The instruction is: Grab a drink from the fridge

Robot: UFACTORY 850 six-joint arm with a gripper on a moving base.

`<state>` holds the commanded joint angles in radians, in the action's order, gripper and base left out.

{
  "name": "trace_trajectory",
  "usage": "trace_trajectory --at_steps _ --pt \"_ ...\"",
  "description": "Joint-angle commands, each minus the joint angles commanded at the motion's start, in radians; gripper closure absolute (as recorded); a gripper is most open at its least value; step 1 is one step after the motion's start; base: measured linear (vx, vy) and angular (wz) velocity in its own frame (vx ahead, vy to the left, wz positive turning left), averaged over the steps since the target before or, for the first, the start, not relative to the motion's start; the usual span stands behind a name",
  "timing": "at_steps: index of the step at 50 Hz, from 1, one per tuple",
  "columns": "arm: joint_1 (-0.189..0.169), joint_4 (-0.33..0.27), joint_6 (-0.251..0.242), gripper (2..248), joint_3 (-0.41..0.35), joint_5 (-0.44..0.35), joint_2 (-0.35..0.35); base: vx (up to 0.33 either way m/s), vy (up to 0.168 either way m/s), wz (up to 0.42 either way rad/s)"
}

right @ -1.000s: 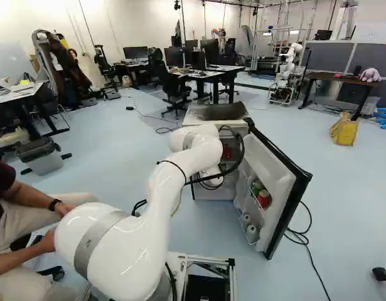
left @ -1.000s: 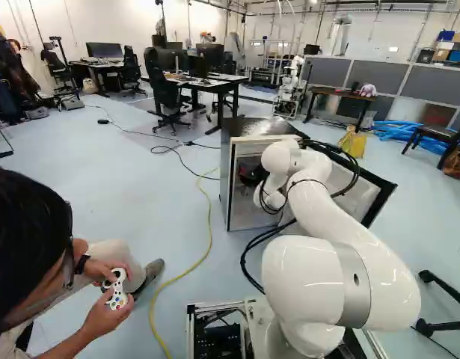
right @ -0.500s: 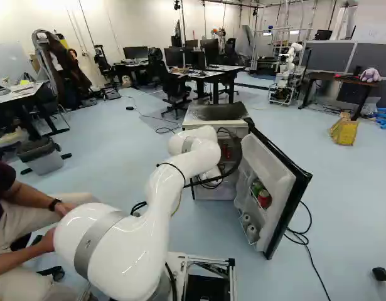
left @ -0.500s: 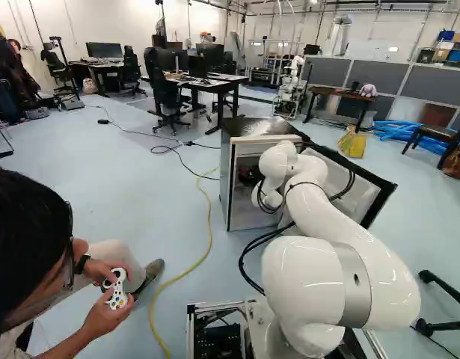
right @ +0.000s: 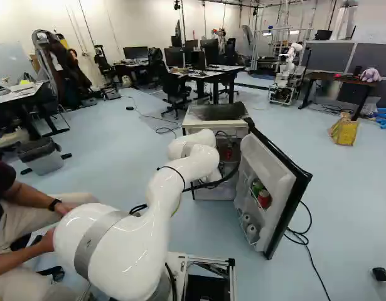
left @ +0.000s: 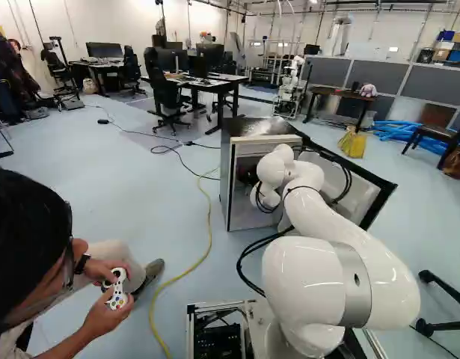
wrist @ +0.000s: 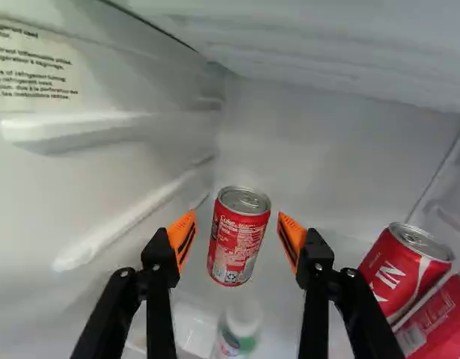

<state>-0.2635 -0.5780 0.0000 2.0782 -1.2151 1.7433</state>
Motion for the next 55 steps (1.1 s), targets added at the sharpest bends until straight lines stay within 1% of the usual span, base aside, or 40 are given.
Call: trace_trajectory --at_steps 9,23,24,28,29,33,34,55 --pt "0.002 0.000 0.000 85 0.050 0.000 0.029 0.000 0.000 0.000" --pt "0.002 0.000 0.000 85 0.063 0.000 0.036 0.000 0.000 0.000" --pt "0.002 0.000 0.000 104 0.063 0.000 0.036 0.000 0.000 0.000" --pt "0.002 0.000 0.000 104 0.063 0.000 0.036 0.000 0.000 0.000" --pt "0.002 0.000 0.000 141 0.063 0.000 0.036 0.000 0.000 0.000" --pt "0.002 0.000 0.000 141 0.063 0.000 0.036 0.000 0.000 0.000" --pt "0.002 0.000 0.000 159 0.063 0.000 0.036 0.000 0.000 0.000" --pt "0.002 0.000 0.000 159 0.054 0.000 0.029 0.000 0.000 0.000"
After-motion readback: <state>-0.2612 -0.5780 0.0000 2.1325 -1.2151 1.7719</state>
